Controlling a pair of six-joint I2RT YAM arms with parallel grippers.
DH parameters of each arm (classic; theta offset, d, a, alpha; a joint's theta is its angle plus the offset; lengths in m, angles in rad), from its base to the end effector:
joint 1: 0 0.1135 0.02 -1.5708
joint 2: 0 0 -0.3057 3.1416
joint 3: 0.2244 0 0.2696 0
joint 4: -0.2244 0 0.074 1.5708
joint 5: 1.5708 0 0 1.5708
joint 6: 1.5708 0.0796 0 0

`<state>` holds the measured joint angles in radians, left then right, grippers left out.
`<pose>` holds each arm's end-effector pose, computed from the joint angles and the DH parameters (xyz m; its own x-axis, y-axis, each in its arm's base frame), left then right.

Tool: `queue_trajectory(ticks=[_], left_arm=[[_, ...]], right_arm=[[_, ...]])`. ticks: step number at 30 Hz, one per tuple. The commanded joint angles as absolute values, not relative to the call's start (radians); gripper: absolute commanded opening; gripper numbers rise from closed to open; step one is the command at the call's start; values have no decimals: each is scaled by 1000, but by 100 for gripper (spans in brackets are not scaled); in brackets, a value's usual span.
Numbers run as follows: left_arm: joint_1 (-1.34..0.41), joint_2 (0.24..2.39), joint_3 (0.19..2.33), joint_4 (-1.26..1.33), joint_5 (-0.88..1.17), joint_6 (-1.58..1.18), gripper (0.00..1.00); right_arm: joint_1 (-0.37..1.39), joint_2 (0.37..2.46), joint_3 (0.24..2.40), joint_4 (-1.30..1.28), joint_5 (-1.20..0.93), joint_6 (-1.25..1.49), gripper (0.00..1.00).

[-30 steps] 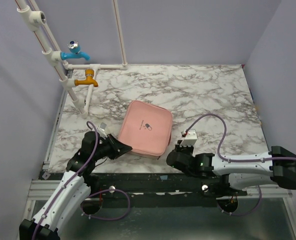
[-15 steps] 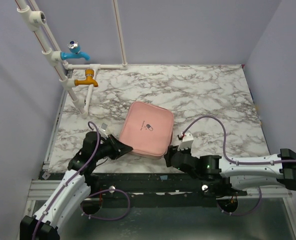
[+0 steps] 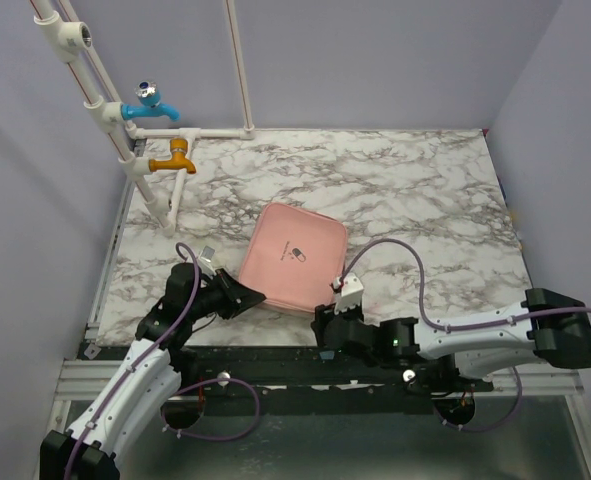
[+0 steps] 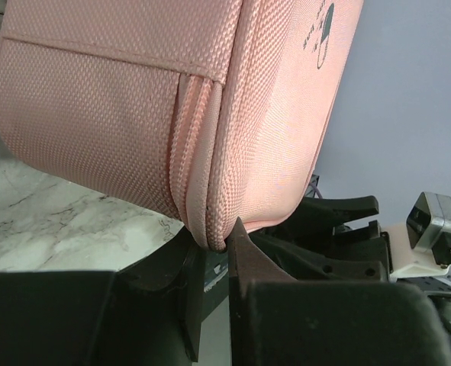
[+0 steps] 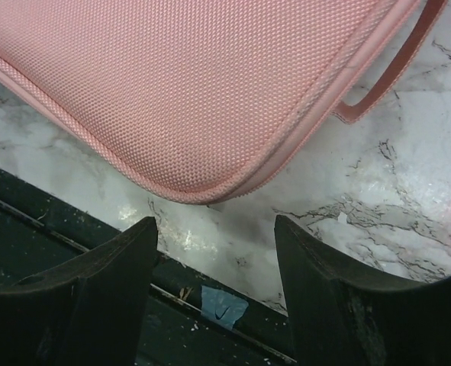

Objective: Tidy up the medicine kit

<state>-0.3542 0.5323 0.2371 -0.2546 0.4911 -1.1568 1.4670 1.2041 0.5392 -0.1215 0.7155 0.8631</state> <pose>0.1262 -0.0867 0.1742 -0.8224 -0.5566 -0.1174 -0.1739 0.4425 -0.8797 0.0777 0.2422 0.1890 -0.5816 -0.0480 -0.8120 -0.4011 0.8854 0.2349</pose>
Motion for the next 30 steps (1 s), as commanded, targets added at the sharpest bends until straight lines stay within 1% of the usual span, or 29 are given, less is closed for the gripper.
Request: queue_trajectory(ticks=[1,11,13,17,24,25,30], left_arm=[[-354,523,229,-218,532,-1103,0],[-353,519,208,-205,537,-1104,0],[-352,522,206,-200,539,-1104,0],[-350,527,206,-200,540,-1101,0],[-344,533,207,-196,547,-1095,0],[-344,533,206,-195,548,-1095,0],[-341,537,205,-190,552,-1092,0]], right_arm=[[1477,1294,598,-99,805,886,65],[1477,1395,630,-9,936,813,51],[1477,1417,635,26,943,801,46],[1478,1438,639,44,953,790,30],[1478,1414,621,33,987,781,6],[1477,1408,618,26,997,781,1],[1478,1356,593,18,1010,759,1]])
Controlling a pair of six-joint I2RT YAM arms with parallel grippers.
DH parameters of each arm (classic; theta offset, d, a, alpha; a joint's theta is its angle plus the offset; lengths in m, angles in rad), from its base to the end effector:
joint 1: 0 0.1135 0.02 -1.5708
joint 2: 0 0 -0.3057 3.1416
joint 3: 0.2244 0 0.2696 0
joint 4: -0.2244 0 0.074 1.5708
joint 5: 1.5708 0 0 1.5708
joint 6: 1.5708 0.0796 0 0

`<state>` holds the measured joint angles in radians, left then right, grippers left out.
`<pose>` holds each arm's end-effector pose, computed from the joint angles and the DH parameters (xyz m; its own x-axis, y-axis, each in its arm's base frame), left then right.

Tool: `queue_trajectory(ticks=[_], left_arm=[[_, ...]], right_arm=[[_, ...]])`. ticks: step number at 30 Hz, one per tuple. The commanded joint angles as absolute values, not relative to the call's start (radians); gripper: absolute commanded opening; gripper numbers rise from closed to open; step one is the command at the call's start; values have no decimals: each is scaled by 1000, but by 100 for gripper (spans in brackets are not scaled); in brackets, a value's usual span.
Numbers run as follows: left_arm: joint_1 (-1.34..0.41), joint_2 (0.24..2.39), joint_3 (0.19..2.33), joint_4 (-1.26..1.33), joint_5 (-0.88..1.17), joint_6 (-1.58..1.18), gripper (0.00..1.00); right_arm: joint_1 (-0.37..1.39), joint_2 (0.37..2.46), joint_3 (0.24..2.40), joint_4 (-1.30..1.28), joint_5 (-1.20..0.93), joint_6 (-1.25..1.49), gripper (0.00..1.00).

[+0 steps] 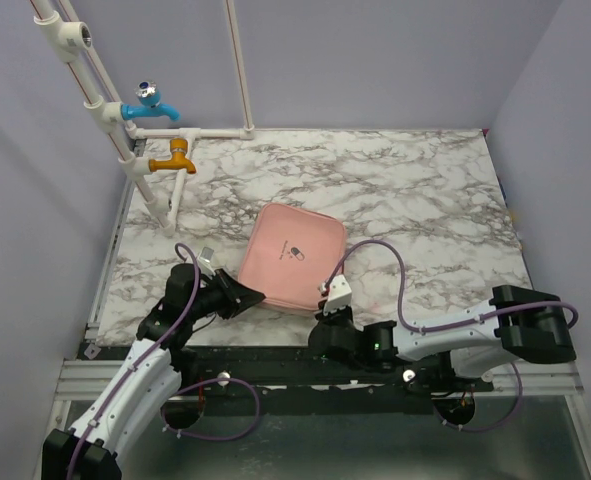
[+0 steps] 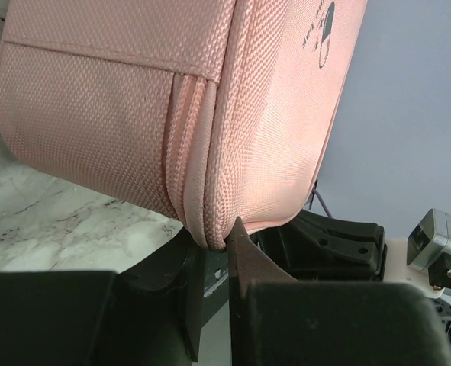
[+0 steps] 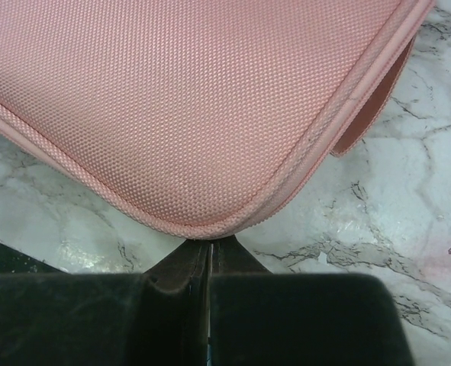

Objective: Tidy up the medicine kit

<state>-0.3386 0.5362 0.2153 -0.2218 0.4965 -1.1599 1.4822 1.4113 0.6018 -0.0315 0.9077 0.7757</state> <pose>0.1278 -0.0852 0.1693 -0.8150 -0.5676 -0.1165 -0.1762 0.4344 -0.8833 0.0871 0.2716 0.1748 -0.4439 -0.1254 -0.8873 -0.3584 0.9324 0.0475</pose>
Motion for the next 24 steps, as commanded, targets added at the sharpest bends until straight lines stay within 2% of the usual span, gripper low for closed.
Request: queue_trajectory(ticks=[1,11,19,24], left_arm=[[-341,538,204,-187,554,-1092,0],[-329,551,216,-184,577,-1080,0],[-303,543,206,-185,626,-1068,0],[-284,524,203,-203,647,-1055,0]], right_arm=[[1477,1343,589,16,1009,750,1],[1474,1236,543,-150,1027,784,1],[1432,1220,553,-328,1051,931,1],[1377,1154,560,-393,1050,924,1]])
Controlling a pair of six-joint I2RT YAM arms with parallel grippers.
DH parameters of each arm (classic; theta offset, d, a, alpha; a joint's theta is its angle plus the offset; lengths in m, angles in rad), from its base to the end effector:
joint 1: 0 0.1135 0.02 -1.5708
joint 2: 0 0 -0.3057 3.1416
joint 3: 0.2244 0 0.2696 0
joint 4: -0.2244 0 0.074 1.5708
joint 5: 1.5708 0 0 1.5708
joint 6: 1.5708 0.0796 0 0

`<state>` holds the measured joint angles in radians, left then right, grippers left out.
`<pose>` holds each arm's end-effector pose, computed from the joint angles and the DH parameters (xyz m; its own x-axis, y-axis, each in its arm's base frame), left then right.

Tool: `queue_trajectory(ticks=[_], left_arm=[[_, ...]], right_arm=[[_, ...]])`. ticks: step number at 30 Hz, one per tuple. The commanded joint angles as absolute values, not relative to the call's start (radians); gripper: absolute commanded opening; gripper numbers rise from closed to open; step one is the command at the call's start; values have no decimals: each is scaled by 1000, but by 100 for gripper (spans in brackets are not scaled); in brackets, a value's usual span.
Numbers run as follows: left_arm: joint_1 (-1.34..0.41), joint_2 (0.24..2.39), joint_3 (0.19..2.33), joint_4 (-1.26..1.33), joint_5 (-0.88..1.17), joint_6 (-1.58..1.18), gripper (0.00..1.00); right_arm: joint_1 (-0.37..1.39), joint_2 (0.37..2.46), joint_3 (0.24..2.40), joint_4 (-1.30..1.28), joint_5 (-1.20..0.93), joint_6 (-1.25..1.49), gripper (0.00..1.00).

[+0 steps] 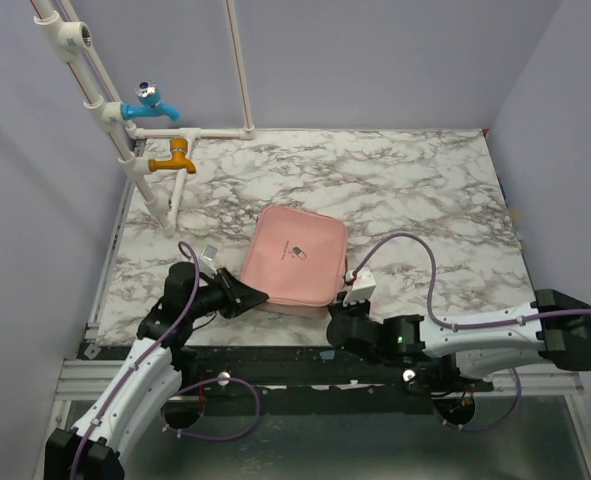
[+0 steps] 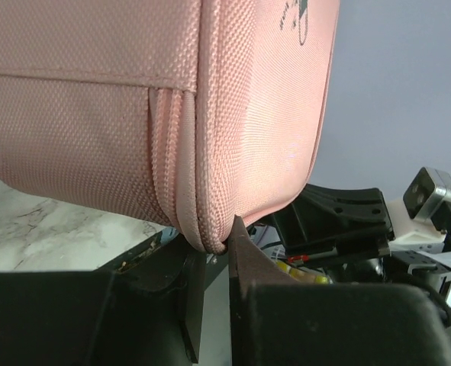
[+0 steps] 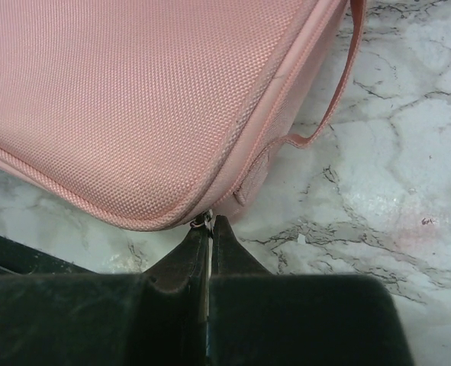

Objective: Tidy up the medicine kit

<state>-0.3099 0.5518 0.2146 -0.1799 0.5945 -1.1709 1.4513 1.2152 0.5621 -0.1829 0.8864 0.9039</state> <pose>0.1285 -0.0880 0.1742 -0.8431 -0.5313 -0.0834 -0.1548 0.3882 -0.9085 0.0901 0.2330 0.1958 -0.4993 0.0088 -0.8664 -0.2804 0.9445 0.1712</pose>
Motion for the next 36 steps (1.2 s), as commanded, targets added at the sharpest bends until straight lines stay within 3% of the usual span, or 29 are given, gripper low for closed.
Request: queue_trajectory(ticks=[1,10,16,21,30,32,36], left_arm=[[-281,522,200,-200,654,-1055,0],[-267,538,193,-203,707,-1024,0],[-262,584,220,-201,712,-1007,3],[-261,620,242,-208,704,-990,18],[-307,593,255,-282,652,-1018,75],[-330,535,241,-289,629,-1060,98],[-379,458,217,-307,582,-1134,98]], right_arm=[[1366,1142,561,-388,1040,906,1],[1265,1133,549,-181,938,660,1],[1267,1145,537,-142,815,640,1],[1286,1138,497,-119,777,706,1],[1400,1233,506,-78,816,800,1],[1436,1275,522,-50,826,817,1],[1498,1364,576,-15,856,848,1]])
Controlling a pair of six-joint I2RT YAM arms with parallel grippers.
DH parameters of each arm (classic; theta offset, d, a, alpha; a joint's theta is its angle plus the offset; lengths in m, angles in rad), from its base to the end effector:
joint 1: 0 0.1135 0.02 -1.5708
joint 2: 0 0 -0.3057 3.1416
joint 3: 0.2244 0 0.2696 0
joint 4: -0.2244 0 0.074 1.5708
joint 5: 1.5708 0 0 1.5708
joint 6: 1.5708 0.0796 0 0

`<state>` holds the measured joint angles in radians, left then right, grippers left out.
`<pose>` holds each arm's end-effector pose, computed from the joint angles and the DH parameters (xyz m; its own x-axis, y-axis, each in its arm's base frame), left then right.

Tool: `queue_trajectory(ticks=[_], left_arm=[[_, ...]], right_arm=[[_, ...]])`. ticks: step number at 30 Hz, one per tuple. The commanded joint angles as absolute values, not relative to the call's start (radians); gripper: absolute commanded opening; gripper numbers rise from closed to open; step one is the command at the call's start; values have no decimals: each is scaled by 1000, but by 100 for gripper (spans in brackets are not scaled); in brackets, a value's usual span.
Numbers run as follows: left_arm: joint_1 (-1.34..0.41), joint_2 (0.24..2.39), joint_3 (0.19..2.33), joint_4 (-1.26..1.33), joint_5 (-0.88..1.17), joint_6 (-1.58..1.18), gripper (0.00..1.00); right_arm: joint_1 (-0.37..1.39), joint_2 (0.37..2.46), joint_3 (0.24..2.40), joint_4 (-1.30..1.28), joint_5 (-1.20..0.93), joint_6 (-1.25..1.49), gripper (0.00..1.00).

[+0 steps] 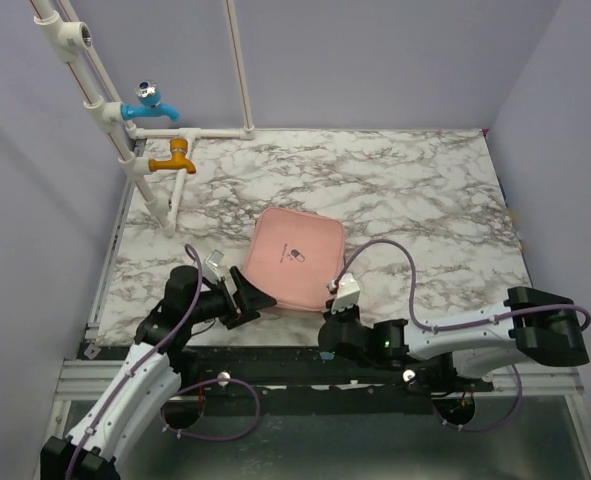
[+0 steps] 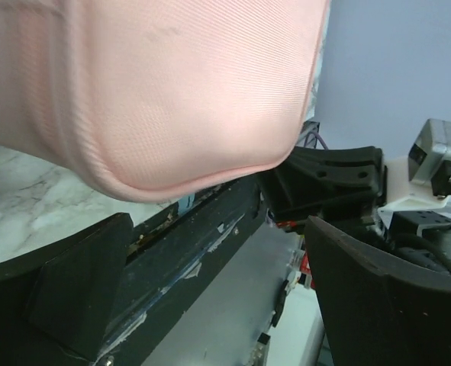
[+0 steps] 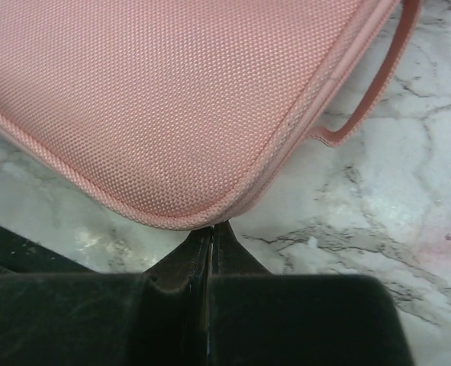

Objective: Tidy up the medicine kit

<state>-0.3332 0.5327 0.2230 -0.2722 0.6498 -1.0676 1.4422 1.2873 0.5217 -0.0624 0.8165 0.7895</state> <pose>0.1166 -0.0913 0.1703 -0.8970 -0.4276 -0.1116 -0.0991 0.4406 -0.8922 0.0899 0.2430 0.1735 -0.5038 -0.1050 -0.8574 -0.3666 0.9247 0.1022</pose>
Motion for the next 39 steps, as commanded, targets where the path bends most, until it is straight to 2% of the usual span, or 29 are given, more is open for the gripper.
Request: queue_trajectory(ticks=[1,10,22,23,25,27,28,30,36,39], left_arm=[[-392,448,211,-306,571,-1149,98],[-493,513,233,-265,505,-1196,99],[-497,589,236,-190,437,-1227,98],[-497,592,233,-183,436,-1229,96],[-497,595,226,-169,436,-1237,84],[-497,595,220,-158,440,-1245,62],[-497,593,218,-157,440,-1248,45],[-496,594,217,-160,442,-1249,25],[-494,593,219,-168,453,-1241,0],[-494,586,222,-186,451,-1228,0]], right_arm=[[1508,1386,591,-10,857,848,1],[1552,1521,710,154,802,744,1],[1593,1632,792,215,786,700,1],[1593,1631,790,216,789,703,1],[1593,1632,785,216,795,708,1],[1594,1628,776,214,808,716,1],[1593,1627,771,212,815,724,1],[1594,1627,763,210,823,730,1],[1594,1634,761,180,831,742,1],[1594,1621,756,139,858,752,1]])
